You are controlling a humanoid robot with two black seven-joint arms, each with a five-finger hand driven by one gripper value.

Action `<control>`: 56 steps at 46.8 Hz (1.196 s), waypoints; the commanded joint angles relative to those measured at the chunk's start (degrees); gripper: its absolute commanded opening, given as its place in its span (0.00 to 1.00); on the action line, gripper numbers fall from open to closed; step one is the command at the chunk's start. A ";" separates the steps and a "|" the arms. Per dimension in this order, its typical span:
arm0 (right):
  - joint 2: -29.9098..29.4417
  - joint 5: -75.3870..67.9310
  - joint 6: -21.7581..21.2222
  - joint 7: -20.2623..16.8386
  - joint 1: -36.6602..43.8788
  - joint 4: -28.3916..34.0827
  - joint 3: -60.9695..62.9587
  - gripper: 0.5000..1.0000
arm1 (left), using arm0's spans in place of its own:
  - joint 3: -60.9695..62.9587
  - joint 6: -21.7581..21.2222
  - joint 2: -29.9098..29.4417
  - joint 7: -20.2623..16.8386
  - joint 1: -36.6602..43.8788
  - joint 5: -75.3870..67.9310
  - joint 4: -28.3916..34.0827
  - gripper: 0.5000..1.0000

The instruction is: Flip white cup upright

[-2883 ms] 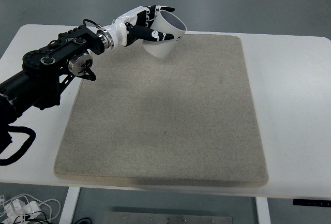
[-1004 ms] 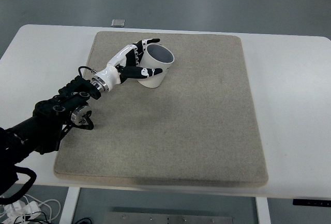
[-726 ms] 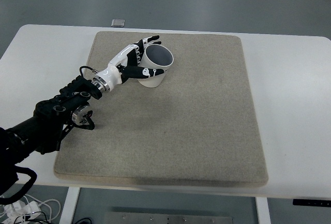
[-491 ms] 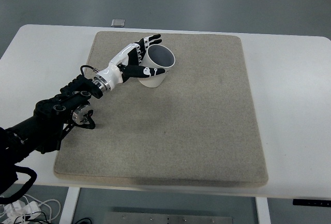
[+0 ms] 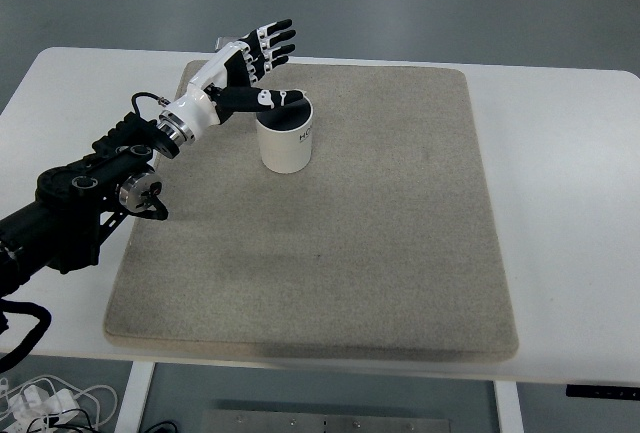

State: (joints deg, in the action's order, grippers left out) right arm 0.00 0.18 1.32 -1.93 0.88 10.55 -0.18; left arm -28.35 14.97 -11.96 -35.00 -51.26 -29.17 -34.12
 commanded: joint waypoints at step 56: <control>0.00 0.00 0.00 -0.01 0.00 0.00 0.00 0.90 | -5.23 -6.45 1.94 2.82 -4.64 33.12 15.76 0.99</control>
State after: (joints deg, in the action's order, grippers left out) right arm 0.00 0.17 1.32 -1.94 0.88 10.56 -0.11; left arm -33.57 8.20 -10.00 -33.41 -56.12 3.43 -18.84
